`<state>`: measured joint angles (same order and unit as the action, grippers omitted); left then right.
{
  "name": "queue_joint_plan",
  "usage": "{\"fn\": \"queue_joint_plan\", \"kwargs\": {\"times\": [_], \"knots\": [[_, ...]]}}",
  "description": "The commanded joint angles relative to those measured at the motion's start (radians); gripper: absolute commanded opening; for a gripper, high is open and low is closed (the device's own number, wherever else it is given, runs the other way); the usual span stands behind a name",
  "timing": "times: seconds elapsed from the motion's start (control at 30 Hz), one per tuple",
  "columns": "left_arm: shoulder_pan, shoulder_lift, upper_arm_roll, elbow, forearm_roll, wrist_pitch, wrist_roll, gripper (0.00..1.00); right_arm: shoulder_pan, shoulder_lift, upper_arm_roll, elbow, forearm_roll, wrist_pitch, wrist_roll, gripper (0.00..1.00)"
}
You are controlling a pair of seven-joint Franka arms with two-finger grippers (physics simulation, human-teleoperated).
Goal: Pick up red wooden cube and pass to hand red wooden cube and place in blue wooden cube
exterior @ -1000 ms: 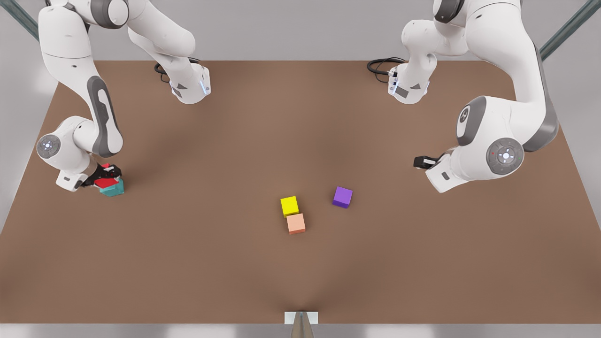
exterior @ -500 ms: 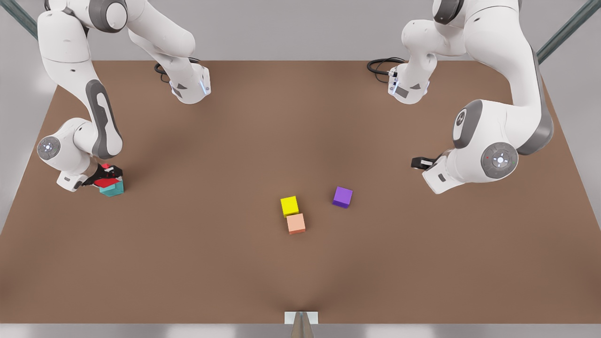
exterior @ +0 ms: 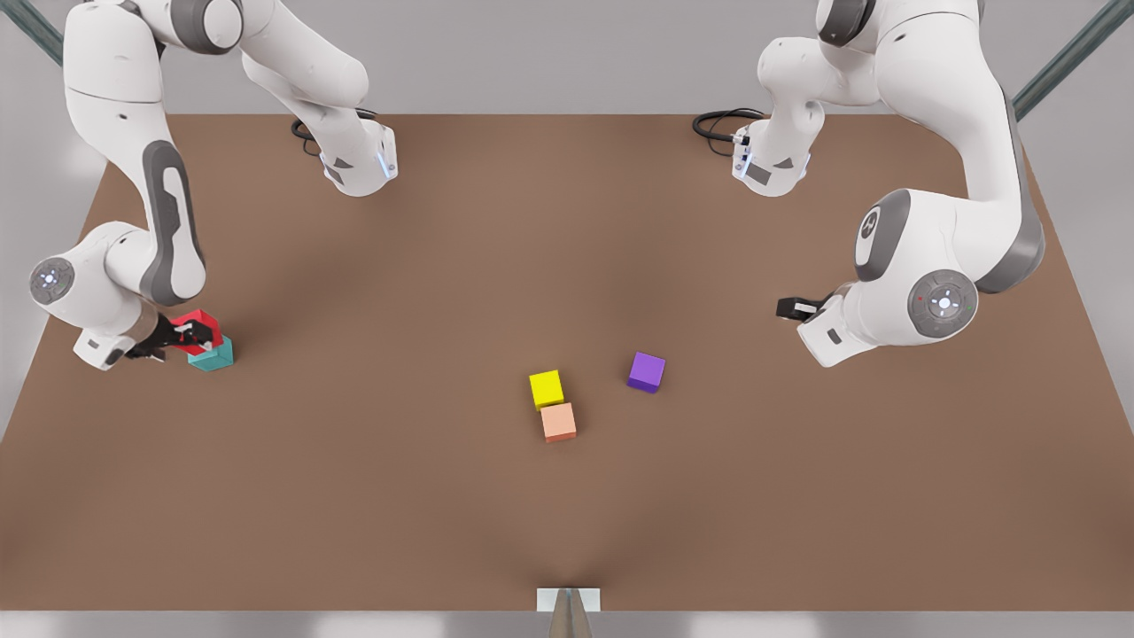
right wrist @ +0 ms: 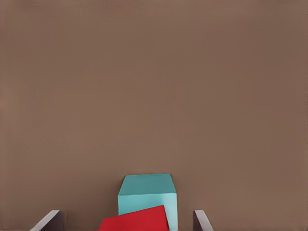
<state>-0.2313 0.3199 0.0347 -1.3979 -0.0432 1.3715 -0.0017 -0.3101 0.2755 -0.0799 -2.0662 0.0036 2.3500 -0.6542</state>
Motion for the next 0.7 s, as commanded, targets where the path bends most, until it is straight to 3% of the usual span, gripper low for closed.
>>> {"fn": "queue_joint_plan", "kwargs": {"times": [0.0,0.1,0.17,0.23,0.33,0.4,0.5,0.67], "knots": [[0.001,-0.001,-0.001,0.000,0.002,-0.002,0.000,1.00,0.006,-0.009,0.009,0.077,0.026,-0.265,0.013,1.00],[0.001,-0.001,-0.001,0.000,0.003,-0.002,0.000,1.00,0.038,0.013,0.017,0.322,0.098,-0.523,0.022,1.00],[0.001,-0.001,-0.001,0.000,0.003,0.000,0.000,1.00,0.089,0.102,0.017,0.569,0.156,-0.834,0.414,1.00],[0.001,-0.001,-0.001,0.000,0.003,0.001,0.000,1.00,0.167,0.012,0.015,0.584,0.122,-0.915,0.749,1.00],[0.001,-0.001,-0.001,0.000,0.005,0.001,-0.001,1.00,0.203,-0.182,0.017,0.535,0.104,-0.940,0.789,1.00],[0.001,-0.001,0.001,0.000,0.005,0.001,-0.001,1.00,0.206,-0.182,0.015,0.575,0.102,-1.008,0.872,1.00],[0.001,-0.001,-0.001,0.000,0.005,0.001,-0.001,1.00,0.246,-0.283,0.025,0.400,0.029,-0.868,0.831,1.00],[0.001,-0.001,-0.001,0.000,0.005,0.000,-0.001,1.00,0.236,-0.251,0.019,0.452,0.033,-0.856,0.829,1.00]]}}
